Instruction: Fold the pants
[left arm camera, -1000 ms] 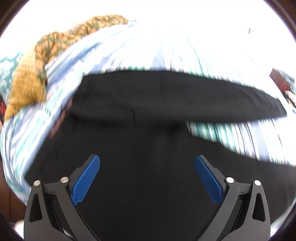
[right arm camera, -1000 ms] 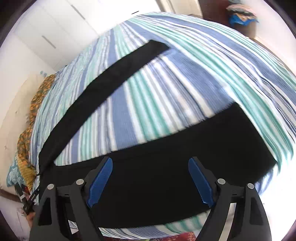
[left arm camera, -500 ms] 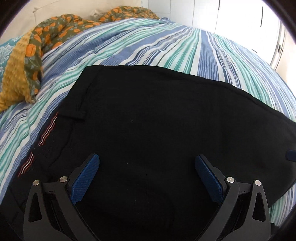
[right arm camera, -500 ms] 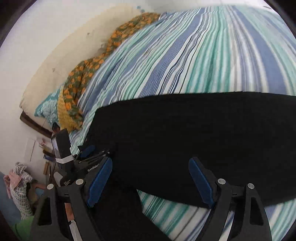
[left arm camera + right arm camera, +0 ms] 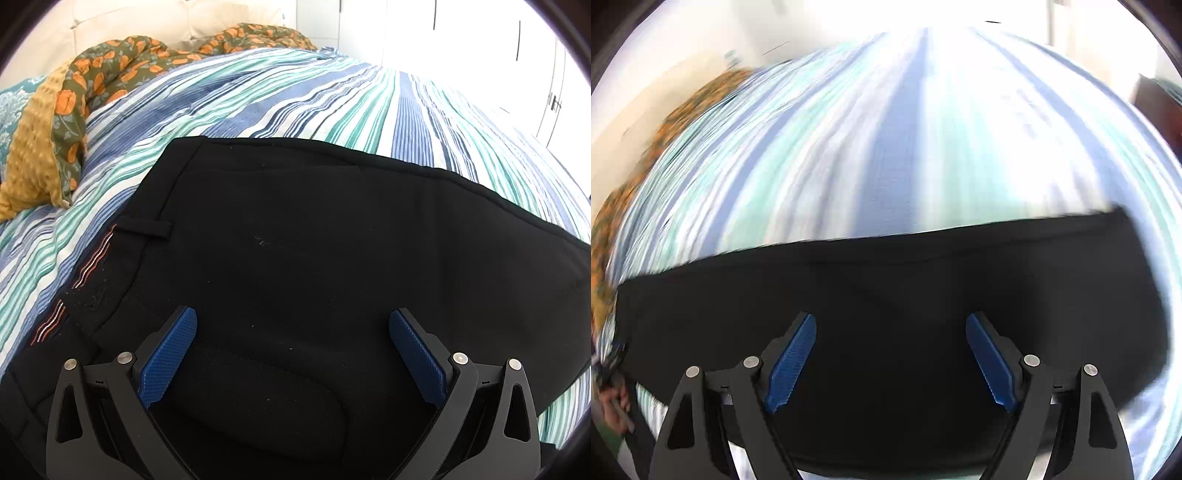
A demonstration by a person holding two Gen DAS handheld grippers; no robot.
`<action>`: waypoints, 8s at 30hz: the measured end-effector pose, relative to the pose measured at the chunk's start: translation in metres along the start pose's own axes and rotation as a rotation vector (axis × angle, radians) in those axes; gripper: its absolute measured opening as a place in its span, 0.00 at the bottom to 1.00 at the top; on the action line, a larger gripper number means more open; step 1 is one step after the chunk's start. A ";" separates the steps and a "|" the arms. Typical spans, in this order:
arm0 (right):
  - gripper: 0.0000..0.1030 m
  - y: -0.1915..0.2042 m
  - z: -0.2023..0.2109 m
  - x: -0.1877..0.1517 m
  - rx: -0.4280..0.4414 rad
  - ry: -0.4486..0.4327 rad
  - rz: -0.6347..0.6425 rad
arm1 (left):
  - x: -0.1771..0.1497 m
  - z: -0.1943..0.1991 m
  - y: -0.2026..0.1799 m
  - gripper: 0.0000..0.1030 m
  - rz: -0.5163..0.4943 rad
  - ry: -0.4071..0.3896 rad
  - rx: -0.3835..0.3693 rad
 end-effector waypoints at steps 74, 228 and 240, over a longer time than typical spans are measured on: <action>0.98 0.181 0.168 -0.366 0.119 -0.080 0.054 | -0.172 0.160 -0.047 0.99 -0.206 0.151 -0.186; 0.88 -0.150 0.325 -0.357 -0.404 -0.286 -0.574 | -0.122 0.224 -0.047 0.83 -0.192 -0.014 -0.149; 0.88 -0.121 0.315 -0.383 0.352 -0.334 -0.991 | -0.136 0.218 -0.042 0.83 -0.180 0.032 -0.144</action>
Point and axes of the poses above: each gripper's, at about its wrist camera, not at the fingertips, and z roughly against the way its jaws point, y to its left, x to its top, the point moved 10 cm from there along -z, roughly the way its jaws point, and after that the axes turned 3 degrees about z, right-handed, at the moved point
